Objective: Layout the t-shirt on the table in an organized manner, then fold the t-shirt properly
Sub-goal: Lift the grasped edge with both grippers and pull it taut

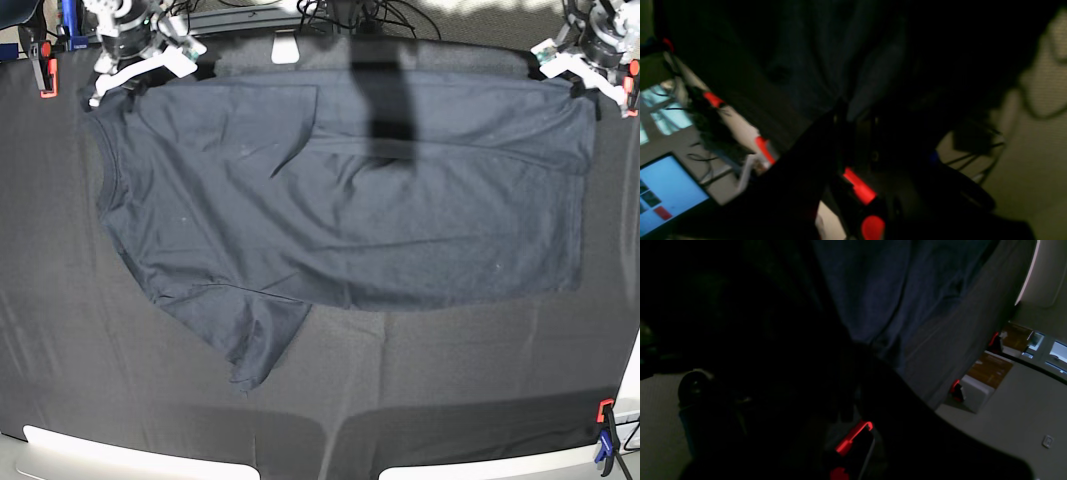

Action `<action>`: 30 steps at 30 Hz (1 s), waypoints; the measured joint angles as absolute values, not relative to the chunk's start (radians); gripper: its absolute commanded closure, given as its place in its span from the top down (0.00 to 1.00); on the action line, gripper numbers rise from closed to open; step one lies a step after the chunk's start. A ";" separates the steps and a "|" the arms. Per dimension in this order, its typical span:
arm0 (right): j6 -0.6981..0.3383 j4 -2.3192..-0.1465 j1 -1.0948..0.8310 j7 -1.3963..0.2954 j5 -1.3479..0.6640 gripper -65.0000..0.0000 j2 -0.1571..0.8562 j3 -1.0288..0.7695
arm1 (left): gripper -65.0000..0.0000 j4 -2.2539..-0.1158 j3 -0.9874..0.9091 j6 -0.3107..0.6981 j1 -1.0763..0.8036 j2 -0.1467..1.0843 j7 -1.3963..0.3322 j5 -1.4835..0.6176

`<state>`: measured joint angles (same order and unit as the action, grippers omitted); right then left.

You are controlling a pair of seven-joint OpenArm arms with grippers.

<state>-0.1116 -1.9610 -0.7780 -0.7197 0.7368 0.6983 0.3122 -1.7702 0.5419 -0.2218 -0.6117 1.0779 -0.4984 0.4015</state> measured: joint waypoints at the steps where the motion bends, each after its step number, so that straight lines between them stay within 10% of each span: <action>1: -0.112 -1.961 -0.780 -0.726 0.736 0.00 0.698 0.312 | 0.00 -1.770 0.542 -0.224 -0.612 1.078 -0.506 0.405; 5: -0.149 -1.983 -0.779 -0.767 0.705 0.06 0.698 0.312 | 0.01 -1.770 0.542 -0.225 -0.612 1.078 -0.519 0.405; 10: -0.221 -2.076 -0.781 -0.838 0.607 0.16 0.698 0.312 | 0.44 -1.770 0.542 -0.227 -0.612 1.079 -0.583 0.410; 30: -0.212 -2.234 -0.722 -0.685 0.174 0.16 0.665 -0.017 | 0.44 -1.953 0.272 -0.224 -0.650 1.100 -0.516 0.262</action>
